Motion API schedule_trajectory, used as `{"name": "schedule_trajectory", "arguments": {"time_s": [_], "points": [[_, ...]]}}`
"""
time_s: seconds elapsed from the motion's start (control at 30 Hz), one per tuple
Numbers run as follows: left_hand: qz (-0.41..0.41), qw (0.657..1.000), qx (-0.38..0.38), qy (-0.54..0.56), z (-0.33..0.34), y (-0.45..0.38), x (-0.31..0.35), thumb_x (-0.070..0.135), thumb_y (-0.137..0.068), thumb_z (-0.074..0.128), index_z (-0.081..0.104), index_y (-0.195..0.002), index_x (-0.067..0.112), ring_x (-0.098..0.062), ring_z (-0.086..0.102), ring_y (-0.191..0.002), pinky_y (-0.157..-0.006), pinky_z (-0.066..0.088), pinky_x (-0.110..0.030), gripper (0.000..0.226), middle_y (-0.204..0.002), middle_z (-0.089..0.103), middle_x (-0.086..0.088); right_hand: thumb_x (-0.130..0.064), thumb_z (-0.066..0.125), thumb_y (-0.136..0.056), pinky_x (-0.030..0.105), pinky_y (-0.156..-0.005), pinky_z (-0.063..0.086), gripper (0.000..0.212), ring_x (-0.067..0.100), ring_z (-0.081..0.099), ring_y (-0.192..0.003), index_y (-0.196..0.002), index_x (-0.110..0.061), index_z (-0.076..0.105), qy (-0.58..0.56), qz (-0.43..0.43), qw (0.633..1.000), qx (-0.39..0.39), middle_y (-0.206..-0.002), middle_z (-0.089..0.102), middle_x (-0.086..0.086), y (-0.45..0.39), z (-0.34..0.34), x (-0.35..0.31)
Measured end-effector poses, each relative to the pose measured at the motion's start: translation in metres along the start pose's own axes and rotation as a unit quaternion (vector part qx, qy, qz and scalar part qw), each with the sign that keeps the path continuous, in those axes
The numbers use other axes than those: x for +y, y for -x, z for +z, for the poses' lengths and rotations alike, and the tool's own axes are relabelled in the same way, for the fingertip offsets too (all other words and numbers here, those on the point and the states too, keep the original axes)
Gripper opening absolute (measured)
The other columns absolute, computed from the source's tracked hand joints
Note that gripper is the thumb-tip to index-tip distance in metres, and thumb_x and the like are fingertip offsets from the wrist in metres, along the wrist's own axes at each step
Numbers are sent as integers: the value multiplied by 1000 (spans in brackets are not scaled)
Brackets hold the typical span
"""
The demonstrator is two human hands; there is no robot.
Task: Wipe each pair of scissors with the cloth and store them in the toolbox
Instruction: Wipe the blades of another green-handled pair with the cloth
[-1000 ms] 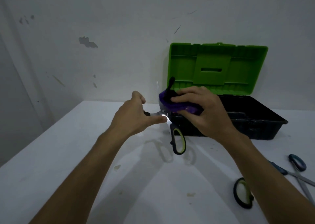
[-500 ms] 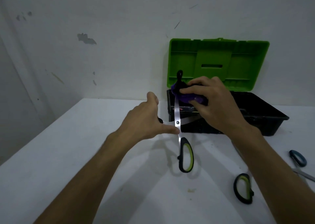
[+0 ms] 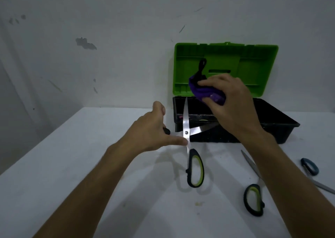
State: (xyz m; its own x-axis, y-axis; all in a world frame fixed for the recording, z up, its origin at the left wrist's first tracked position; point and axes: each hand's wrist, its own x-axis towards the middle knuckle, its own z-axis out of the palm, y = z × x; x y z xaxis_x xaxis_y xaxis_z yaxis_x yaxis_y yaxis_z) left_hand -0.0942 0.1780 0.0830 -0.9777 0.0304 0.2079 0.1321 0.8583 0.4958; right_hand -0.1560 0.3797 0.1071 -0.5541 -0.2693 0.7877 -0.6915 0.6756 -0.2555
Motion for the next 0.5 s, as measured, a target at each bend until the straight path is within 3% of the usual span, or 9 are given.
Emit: {"name": "schedule_trajectory", "arguments": {"time_s": [0.07,0.13,0.27,0.4,0.5], "points": [[-33,999,3,7,-1,-3,-6,61,-62,81,26,-114,16,-9,45,-58,-52,42,-26,88,-71,49,1,-18,76,-79,23,-88,44,42,15,54,-104,-119,-28,66,-34,-18,999,-27,-115,61,-8,-2,-8,-4],[-64,998,11,19,-3,-4,-10,60,-61,82,24,-118,13,-11,48,-61,-53,44,-26,95,-74,52,0,-18,78,-76,30,-88,50,41,12,56,-103,-114,-31,68,-75,-43,991,-106,-112,62,-10,-2,-12,-13],[-76,993,45,77,-3,-5,-13,54,-58,87,23,-110,13,-9,44,-52,-51,38,-26,91,-67,51,4,-21,79,-74,26,-81,51,34,3,58,-94,-104,-35,73,-109,-56,965,-230,-104,61,-14,9,8,-26],[-54,994,92,36,-4,-3,-10,49,-61,87,25,-108,12,-10,51,-55,-48,40,-28,86,-68,52,4,-23,78,-77,29,-81,51,29,3,57,-94,-104,-33,73,-121,-56,965,-225,-102,56,-16,15,27,-23],[-40,995,85,16,-1,-1,-7,46,-64,87,25,-106,16,-14,56,-62,-57,49,-34,81,-75,53,2,-21,76,-78,36,-84,51,31,8,54,-99,-108,-31,72,-79,-54,979,-179,-104,54,-14,17,35,-20]]}}
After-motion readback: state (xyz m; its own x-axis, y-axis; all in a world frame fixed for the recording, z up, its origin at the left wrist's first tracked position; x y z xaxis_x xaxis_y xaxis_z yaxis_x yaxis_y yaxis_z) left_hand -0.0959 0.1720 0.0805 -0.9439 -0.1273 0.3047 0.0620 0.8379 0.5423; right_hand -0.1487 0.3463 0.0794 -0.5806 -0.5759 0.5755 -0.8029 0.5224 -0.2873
